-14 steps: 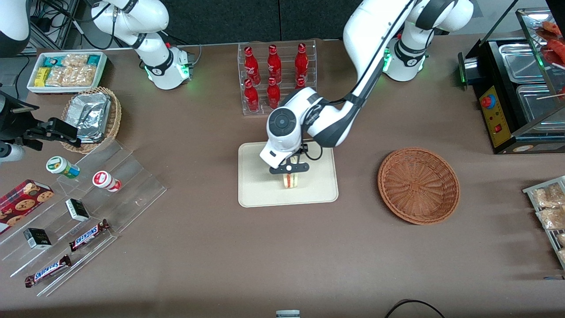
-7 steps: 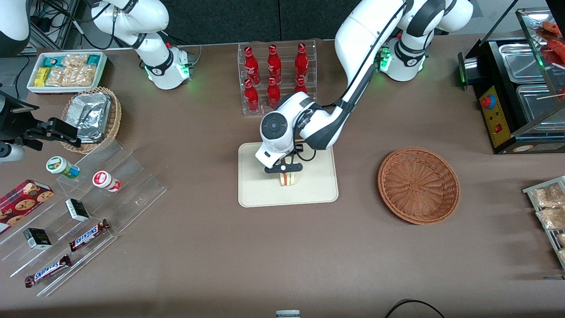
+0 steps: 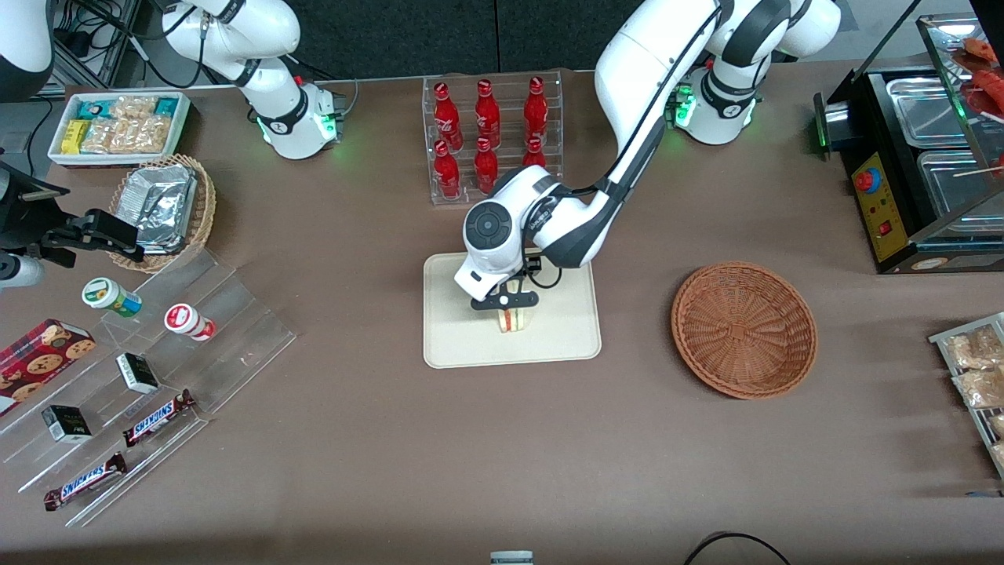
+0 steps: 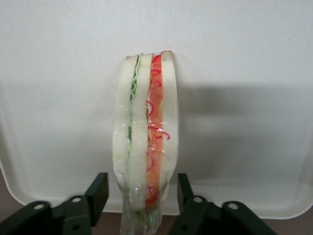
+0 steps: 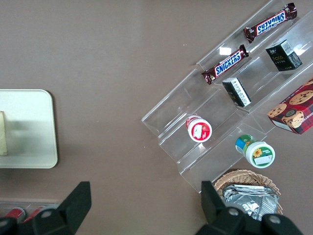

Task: Place sandwich from basket to tray
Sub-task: 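Lower the sandwich onto the tray and open the left gripper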

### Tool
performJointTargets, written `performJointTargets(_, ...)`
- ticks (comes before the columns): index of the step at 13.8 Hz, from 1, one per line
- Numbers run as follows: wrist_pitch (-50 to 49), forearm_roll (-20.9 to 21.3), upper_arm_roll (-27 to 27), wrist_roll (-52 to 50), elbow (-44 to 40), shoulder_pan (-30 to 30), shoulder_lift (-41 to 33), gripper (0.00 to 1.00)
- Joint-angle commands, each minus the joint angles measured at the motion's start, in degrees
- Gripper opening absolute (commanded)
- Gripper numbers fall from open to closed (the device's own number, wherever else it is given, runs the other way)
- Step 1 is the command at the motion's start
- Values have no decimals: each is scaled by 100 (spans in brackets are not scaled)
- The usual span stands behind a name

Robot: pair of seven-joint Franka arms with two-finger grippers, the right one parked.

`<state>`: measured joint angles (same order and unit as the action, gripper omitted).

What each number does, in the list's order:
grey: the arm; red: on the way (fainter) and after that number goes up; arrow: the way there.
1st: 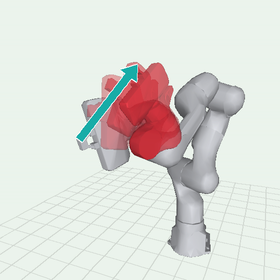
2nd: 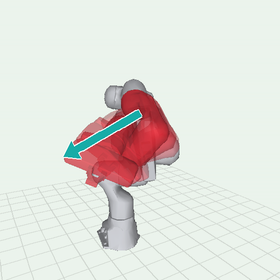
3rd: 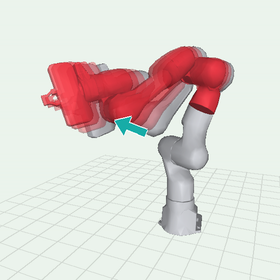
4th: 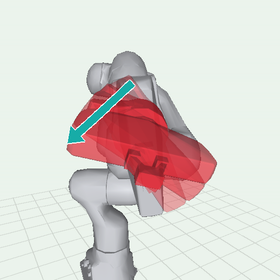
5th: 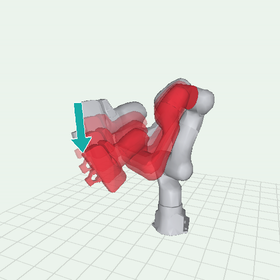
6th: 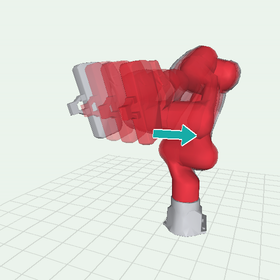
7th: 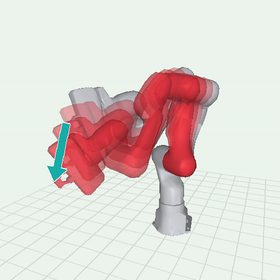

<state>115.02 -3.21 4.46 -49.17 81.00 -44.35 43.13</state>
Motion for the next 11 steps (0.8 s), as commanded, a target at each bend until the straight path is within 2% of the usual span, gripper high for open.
performJointTargets(1,-67,4,-77,-75,-146,-56,-40,100)
performJointTargets(4,-163,-40,-121,-92,-146,-3,-339,100)
performJointTargets(11,-769,31,-156,-14,-128,882,-937,100)
